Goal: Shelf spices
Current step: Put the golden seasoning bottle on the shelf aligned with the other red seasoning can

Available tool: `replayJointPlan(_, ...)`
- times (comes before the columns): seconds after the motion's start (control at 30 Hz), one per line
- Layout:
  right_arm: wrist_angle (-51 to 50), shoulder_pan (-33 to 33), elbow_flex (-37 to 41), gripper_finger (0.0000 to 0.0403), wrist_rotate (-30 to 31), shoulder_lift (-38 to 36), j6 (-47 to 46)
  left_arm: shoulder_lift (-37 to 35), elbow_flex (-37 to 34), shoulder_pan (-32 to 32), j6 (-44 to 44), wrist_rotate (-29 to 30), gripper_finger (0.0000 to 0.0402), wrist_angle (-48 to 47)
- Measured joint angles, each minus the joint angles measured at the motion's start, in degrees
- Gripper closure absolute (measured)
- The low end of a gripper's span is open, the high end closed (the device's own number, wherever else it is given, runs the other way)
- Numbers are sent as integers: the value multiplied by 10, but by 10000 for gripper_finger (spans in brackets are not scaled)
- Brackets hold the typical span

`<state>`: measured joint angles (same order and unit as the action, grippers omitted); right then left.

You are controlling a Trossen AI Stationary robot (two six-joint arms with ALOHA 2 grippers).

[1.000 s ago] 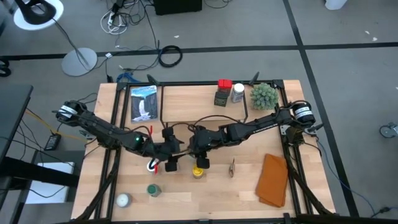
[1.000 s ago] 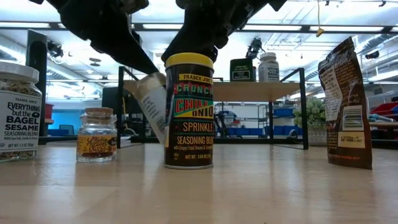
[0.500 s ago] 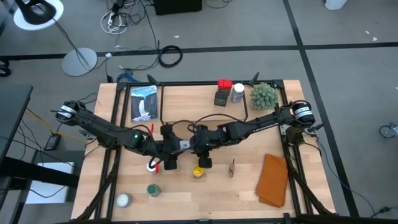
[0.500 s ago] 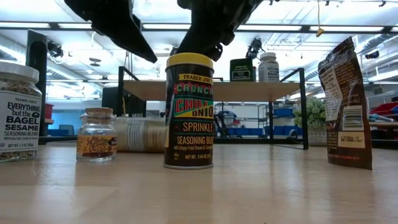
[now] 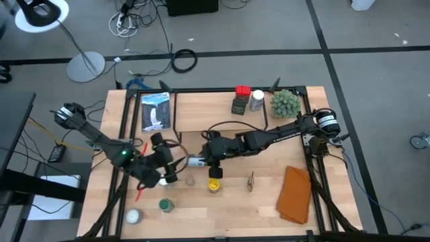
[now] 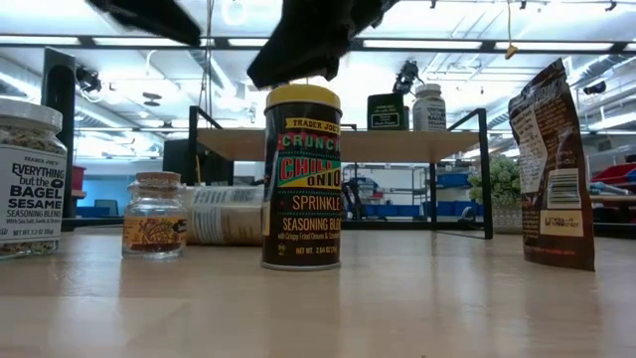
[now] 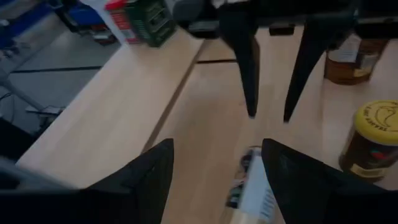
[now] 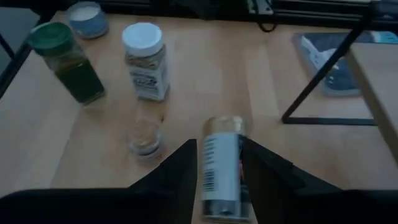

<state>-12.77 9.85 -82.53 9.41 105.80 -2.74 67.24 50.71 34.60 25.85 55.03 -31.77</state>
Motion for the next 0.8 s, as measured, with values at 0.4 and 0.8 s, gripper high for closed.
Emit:
replayJointPlan(0.4, -20, -19, -68, 280, 9, 26, -13, -194, -256, 10, -38, -66, 165, 294)
replayJointPlan(0.8, -235, -26, -285, 263, 7, 214, 13, -301, -358, -15, -90, -136, 172, 440)
